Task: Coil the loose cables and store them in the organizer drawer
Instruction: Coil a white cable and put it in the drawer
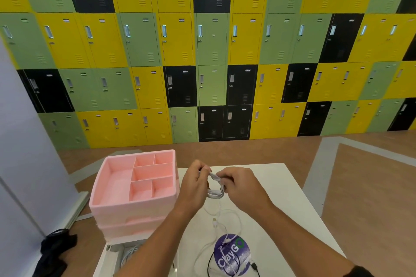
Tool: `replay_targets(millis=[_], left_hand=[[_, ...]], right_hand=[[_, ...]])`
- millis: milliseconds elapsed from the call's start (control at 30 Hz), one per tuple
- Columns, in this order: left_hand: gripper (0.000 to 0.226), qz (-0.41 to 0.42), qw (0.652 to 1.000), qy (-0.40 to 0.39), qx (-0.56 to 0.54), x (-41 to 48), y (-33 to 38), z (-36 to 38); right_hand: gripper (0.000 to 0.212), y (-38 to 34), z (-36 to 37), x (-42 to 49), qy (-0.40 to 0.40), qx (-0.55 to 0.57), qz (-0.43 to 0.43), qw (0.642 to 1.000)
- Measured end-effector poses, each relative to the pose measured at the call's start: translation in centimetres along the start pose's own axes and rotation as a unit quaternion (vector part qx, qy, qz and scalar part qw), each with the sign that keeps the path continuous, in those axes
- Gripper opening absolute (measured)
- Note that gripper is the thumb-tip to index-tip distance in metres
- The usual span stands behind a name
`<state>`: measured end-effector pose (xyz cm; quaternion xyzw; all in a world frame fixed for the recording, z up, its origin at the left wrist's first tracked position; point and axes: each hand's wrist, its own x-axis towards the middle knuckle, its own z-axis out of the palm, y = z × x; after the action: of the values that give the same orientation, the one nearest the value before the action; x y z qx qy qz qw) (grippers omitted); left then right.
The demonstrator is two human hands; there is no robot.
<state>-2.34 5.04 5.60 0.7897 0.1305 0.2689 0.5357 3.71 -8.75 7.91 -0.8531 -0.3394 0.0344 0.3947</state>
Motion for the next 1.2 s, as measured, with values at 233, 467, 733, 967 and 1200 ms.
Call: replay_targets(millis=[233,467,733,967,1200], left_hand=[[0.013,0.028,0.997,-0.071,-0.021,0.0,0.0,-1.0],[0.008,0.074,0.995,-0.055,0.025,-0.4,0.4,-1.4],[0.009,0.07,0.988,-0.096,0.098,-0.4,0.5,-1.6],[0.015,0.038,0.973,-0.139,0.178,0.1,0.9,-1.1],[0.016,0.039,0.968,-0.064,0.24,0.0,0.5,-0.4]], right_hand=[[0.011,0.5,-1.5,0.6,0.052,0.181,0.068,0.98],[0.014,0.4,-1.3,0.6,0.025,0.327,0.149,0.933],[0.016,0.6,-1.4,0.6,-0.003,0.355,0.171,0.919],[0.013,0.8,-1.1,0.4,-0.022,0.274,0.133,0.952],[0.025,0.8,0.0,0.2,0.033,0.156,0.116,0.98]])
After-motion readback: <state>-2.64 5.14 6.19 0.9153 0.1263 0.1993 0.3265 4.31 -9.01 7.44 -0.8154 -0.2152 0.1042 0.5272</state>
